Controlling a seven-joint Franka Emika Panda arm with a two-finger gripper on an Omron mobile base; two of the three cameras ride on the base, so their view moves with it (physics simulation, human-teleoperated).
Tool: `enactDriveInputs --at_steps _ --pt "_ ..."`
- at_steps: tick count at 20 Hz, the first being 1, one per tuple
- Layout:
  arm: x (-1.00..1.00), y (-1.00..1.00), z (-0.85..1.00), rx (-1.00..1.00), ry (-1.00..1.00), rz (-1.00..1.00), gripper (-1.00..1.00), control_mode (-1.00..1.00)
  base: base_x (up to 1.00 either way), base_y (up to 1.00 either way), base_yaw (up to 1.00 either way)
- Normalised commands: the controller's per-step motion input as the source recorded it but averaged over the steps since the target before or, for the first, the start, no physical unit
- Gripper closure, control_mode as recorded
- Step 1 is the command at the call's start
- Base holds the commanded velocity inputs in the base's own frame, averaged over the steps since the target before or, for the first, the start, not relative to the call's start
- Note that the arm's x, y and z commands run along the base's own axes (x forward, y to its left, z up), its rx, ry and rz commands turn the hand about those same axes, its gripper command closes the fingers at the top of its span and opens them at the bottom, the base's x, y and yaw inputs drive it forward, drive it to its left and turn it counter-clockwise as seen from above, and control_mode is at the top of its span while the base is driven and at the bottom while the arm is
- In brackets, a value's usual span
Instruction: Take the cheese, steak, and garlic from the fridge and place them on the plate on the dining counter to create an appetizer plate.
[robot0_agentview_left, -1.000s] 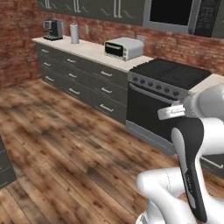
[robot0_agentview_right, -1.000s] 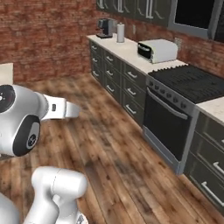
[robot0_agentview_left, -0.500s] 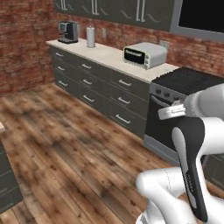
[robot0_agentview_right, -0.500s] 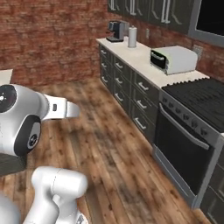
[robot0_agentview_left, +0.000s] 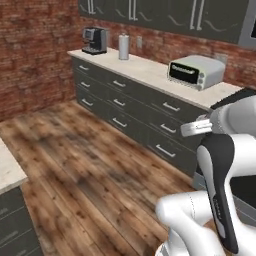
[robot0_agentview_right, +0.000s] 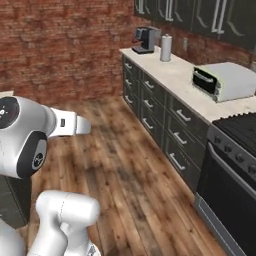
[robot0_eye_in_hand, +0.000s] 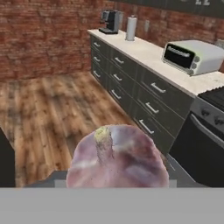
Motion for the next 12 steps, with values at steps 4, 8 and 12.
enactDriveInputs --at_steps 4,8,12 --pt "0.00 0.00 0.00 0.00 0.00 0.00 1.00 1.00 1.00 0.41 0.11" --pt "0.00 0.00 0.00 0.00 0.00 0.00 1.00 1.00 1.00 0.02 0.31" --pt "0.00 0.00 0.00 0.00 0.00 0.00 1.00 1.00 1.00 0.00 0.46"
